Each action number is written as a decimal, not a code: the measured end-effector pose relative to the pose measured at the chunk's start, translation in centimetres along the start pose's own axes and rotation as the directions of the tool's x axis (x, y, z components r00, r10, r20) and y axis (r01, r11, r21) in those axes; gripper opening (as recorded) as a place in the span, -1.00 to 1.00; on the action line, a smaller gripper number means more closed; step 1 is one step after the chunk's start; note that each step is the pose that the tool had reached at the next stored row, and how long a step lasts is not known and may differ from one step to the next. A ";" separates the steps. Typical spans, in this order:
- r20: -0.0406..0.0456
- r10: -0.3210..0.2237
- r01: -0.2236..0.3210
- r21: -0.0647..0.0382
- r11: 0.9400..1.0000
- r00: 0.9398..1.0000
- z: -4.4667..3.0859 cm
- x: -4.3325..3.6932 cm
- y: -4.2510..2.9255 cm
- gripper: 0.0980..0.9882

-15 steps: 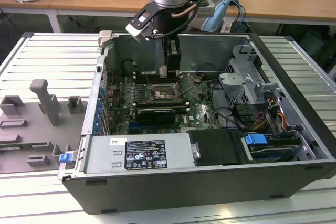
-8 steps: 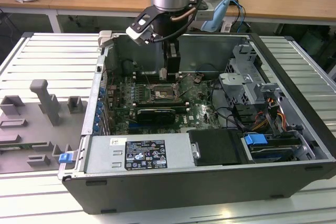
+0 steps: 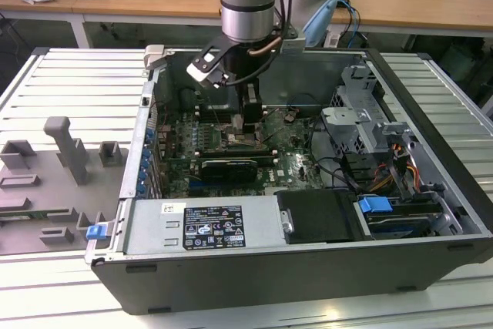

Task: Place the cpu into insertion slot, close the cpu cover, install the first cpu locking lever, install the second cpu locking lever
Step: 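Place the cpu into insertion slot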

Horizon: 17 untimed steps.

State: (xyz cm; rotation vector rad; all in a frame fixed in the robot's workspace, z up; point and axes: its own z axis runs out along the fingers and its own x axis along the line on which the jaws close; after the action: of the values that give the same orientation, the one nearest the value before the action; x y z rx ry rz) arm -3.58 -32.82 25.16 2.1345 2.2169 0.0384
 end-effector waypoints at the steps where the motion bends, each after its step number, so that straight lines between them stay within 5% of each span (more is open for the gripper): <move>1: 0.000 0.000 0.000 0.000 1.000 1.000 0.20 0.17 0.00 -0.01; 17: 0.000 0.006 -0.006 0.000 1.000 1.000 1.69 0.98 0.08 -0.01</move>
State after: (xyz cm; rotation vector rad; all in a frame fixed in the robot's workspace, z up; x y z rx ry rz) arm -3.43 -31.88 23.45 2.1408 2.2109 0.0396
